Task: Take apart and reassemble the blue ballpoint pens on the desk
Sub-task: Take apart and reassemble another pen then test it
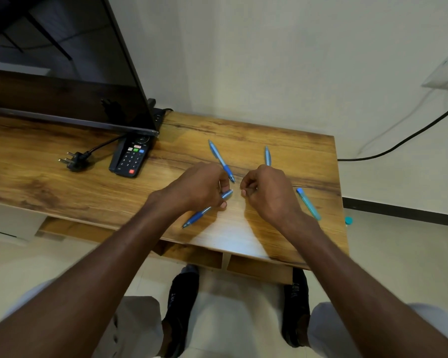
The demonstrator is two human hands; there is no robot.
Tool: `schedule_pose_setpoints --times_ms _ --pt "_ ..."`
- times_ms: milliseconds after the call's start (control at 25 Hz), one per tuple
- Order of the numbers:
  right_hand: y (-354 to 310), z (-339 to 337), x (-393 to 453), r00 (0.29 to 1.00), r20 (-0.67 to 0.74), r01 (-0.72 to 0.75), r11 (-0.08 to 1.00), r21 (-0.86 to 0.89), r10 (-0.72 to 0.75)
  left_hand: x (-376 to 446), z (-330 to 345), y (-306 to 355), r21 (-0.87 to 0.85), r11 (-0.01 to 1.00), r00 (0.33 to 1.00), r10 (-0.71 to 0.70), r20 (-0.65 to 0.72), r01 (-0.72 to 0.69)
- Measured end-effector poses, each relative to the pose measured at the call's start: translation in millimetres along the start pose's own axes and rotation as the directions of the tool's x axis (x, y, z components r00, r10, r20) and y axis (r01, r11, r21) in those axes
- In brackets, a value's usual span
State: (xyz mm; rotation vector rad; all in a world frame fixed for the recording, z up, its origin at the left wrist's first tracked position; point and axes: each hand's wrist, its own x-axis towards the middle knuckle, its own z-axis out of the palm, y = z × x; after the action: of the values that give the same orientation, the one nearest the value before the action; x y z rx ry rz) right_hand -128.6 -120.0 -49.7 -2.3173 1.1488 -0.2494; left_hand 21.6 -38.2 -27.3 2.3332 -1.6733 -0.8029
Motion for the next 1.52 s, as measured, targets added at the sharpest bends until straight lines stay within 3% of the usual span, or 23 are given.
schedule_pose_setpoints --times_ms 320,480,600,800,1040,1120,1240,1360,1520 --pt "6 -12 1 0.996 -0.075 -0.044 0.996 0.082 0.050 5 1 2 0.006 0.999 0.999 0.043 -0.028 -0.043" --pt "13 -31 3 0.973 -0.175 -0.126 0.983 0.135 0.148 9 -6 8 -0.082 0.994 0.977 0.051 -0.206 -0.069" --pt "27 -50 3 0.951 -0.202 -0.240 0.971 -0.006 0.234 17 -8 24 -0.177 0.978 0.931 0.038 -0.363 -0.109" --pt "55 -64 -10 0.932 -0.032 -0.354 0.894 -0.275 0.360 33 8 56 -0.213 0.963 0.938 0.085 -0.336 -0.163" --pt "66 -66 -15 0.938 -0.044 -0.344 0.902 -0.263 0.345 43 24 72 -0.205 0.964 0.940 0.097 -0.326 -0.170" --pt "64 -63 -11 0.940 -0.047 -0.340 0.916 -0.212 0.338 43 25 72 -0.240 0.958 0.944 0.073 -0.321 -0.156" --pt "63 -58 -4 0.936 -0.051 -0.348 0.937 0.013 0.349 45 25 66 -0.377 0.919 0.950 -0.014 -0.312 -0.111" --pt "53 -58 0 0.947 -0.071 -0.291 0.931 0.220 0.313 44 18 62 -0.607 0.793 0.957 -0.128 -0.259 -0.058" --pt "36 -55 -3 0.958 -0.197 -0.117 0.911 0.395 0.208 42 12 64 -0.781 0.618 0.973 -0.115 -0.200 -0.088"
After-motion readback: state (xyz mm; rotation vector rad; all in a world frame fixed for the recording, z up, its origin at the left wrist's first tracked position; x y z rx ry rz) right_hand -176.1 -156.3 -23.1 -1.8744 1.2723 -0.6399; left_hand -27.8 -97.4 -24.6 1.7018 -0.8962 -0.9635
